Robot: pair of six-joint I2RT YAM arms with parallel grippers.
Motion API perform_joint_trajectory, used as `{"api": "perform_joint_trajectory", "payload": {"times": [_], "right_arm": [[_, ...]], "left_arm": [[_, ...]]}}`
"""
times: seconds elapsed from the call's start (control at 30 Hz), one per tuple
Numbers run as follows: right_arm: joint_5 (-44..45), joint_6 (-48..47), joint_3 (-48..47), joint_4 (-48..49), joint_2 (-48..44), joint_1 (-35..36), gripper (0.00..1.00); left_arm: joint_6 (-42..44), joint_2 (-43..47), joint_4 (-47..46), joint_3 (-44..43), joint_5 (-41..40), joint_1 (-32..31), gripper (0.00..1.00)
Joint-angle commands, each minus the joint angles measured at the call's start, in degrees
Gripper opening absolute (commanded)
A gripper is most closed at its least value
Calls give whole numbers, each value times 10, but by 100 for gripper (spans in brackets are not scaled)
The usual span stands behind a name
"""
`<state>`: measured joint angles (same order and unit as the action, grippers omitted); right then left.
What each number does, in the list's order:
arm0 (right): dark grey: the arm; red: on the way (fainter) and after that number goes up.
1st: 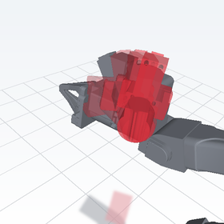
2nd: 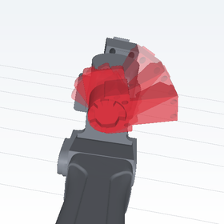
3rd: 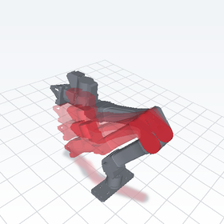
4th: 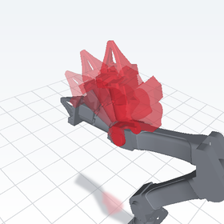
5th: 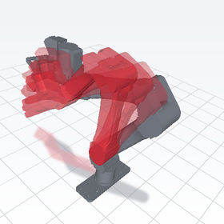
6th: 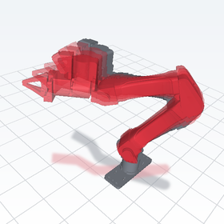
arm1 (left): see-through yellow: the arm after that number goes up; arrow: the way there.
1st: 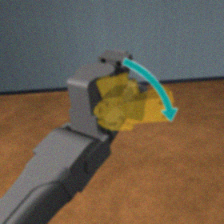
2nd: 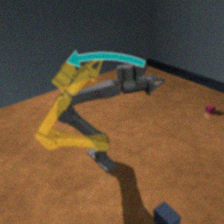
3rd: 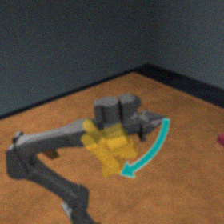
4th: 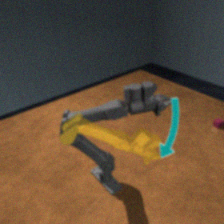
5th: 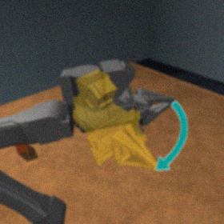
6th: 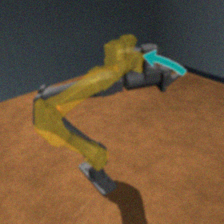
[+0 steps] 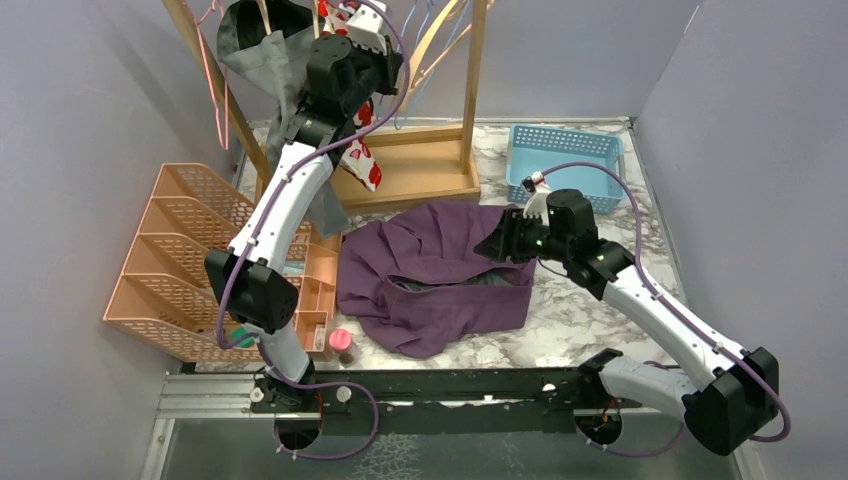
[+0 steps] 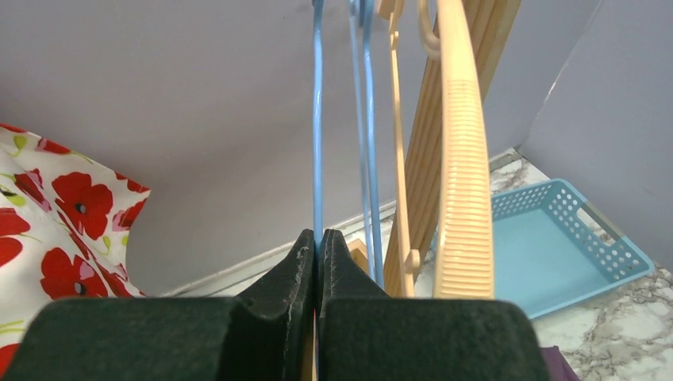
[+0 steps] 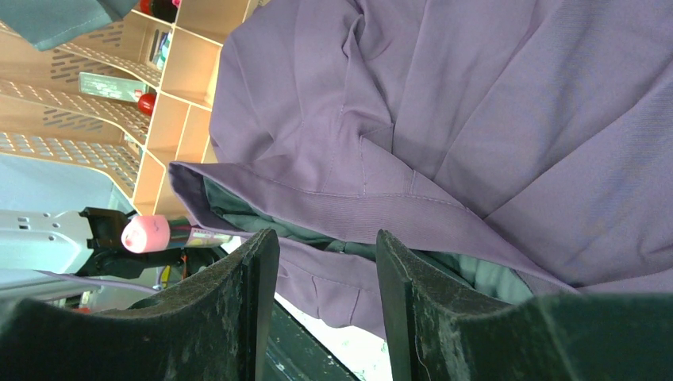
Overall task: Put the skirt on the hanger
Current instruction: Pick up the hanger from the clothesline.
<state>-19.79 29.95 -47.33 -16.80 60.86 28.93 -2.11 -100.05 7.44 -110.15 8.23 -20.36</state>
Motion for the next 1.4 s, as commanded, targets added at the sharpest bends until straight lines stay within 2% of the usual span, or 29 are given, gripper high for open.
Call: {"api": "perform_joint_trajectory", "payload": {"times": [0.0, 0.23, 0.47, 0.67, 0.77, 0.97, 1.07, 1.2, 1.3, 1.37], "right_arm": [[4, 1, -12, -7, -6, -1, 52], [3, 5, -17, -9, -6, -2, 52], [16, -25, -46, -28, -20, -1, 53], [3, -86, -94, -24, -34, -1, 57], [-25, -116, -128, 6, -35, -1, 65], [-110, -169, -226, 85, -6, -1, 70], [-158, -184, -270, 122, 15, -1, 70], [-217, -199, -290, 183, 10, -1, 70], [-230, -210, -292, 219, -5, -1, 70], [-236, -218, -300, 220, -15, -2, 70]], "left_arm": [[20, 36, -57, -20, -45, 1, 0], [12, 87, -92, 31, -71, 1, 0], [6, 180, -63, 123, -85, 1, 0], [-24, 318, 17, 235, -61, 1, 0], [-21, 397, 60, 286, -46, 1, 0], [13, 496, 186, 277, -20, 1, 0], [24, 523, 222, 260, 20, 1, 0], [38, 545, 232, 259, 151, 1, 0], [46, 551, 227, 279, 270, 0, 0], [41, 556, 212, 301, 314, 0, 0]]}}
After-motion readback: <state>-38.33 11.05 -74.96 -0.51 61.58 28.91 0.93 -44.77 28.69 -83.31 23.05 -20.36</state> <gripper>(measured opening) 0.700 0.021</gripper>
